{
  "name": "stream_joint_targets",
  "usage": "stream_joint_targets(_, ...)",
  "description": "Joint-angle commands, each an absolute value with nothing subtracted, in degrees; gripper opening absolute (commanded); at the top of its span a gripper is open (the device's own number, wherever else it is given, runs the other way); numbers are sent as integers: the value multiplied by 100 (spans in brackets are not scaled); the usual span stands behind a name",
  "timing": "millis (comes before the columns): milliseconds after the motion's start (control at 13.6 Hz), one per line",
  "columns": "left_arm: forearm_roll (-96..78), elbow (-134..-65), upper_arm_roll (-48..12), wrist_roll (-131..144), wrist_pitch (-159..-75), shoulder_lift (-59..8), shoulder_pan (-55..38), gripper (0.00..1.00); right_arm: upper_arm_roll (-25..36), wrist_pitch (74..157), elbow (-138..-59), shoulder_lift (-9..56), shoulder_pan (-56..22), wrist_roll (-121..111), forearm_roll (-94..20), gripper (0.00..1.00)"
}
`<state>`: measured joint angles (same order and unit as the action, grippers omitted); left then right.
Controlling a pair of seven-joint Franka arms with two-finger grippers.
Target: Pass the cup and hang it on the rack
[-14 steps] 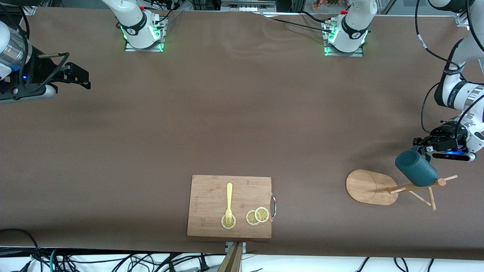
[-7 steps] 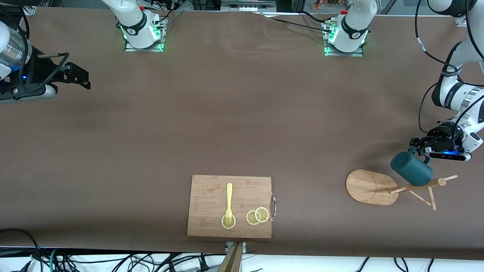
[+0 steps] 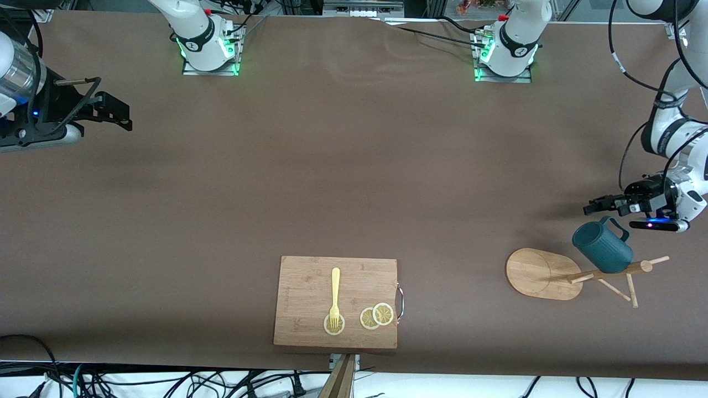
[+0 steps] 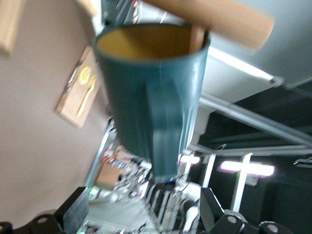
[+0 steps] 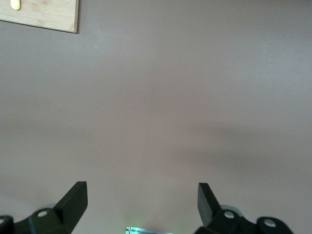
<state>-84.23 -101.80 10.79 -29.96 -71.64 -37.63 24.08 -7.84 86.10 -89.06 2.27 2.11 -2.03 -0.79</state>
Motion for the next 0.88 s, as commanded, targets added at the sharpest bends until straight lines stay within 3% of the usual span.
stream_joint_targets(0, -7360, -10222, 1178, -3076, -6944, -3306, 2461, 100, -800, 8517, -8824, 237, 246, -246, -35, 100)
stream_joint_targets(147, -6569, -10117, 1213, -3094, -6733, -3077, 2461, 100, -800, 8517, -8833, 237, 246, -246, -35, 100)
stream_joint_targets(367, -5224, -9241, 1178, -3094, -6767, -2980, 2339, 100, -791, 8517, -8833, 237, 246, -246, -35, 100)
stream_joint_targets(514, -4452, -8424, 1178, -2971, -6776, -2919, 1918, 100, -800, 8517, -8833, 237, 246, -246, -35, 100)
stream_joint_targets(808, -3133, -7815, 1151, -1857, -6881, -2497, 1092, 100, -800, 8447, -8833, 246, 246, -229, -44, 100)
